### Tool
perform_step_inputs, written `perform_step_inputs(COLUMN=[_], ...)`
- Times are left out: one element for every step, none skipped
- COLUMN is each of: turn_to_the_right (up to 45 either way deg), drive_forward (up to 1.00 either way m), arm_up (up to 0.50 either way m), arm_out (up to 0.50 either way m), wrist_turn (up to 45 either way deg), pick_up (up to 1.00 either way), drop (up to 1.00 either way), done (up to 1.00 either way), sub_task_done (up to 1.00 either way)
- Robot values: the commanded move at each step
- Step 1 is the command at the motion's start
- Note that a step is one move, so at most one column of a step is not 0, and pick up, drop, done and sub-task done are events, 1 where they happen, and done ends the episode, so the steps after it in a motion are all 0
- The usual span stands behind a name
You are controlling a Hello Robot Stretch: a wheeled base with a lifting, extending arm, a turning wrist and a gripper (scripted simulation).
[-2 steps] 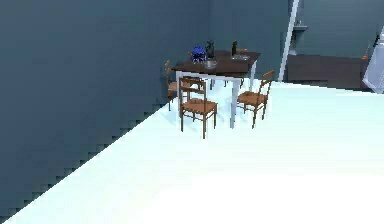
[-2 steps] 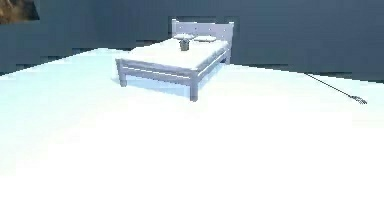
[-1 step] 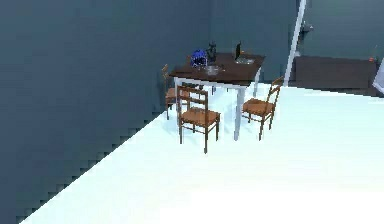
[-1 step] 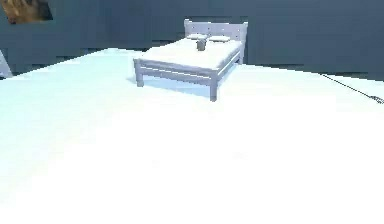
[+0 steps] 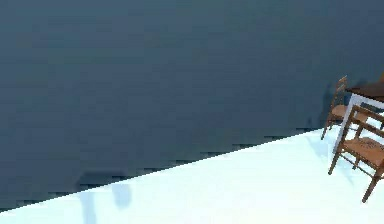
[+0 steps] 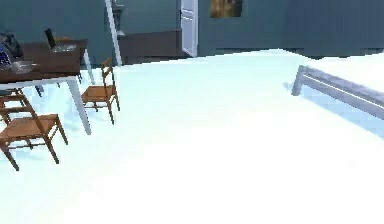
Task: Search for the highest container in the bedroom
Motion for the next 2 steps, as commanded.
perform_step_inputs(turn_to_the_right=[-36.0,0.0], drive_forward=[0.0,0.3], arm_up=[0.0,0.0], arm_out=[0.0,0.0], wrist_turn=[0.0,0.0], pick_up=[0.0,0.0], drop=[0.0,0.0], done=[0.0,0.0], sub_task_done=[0.0,0.0])
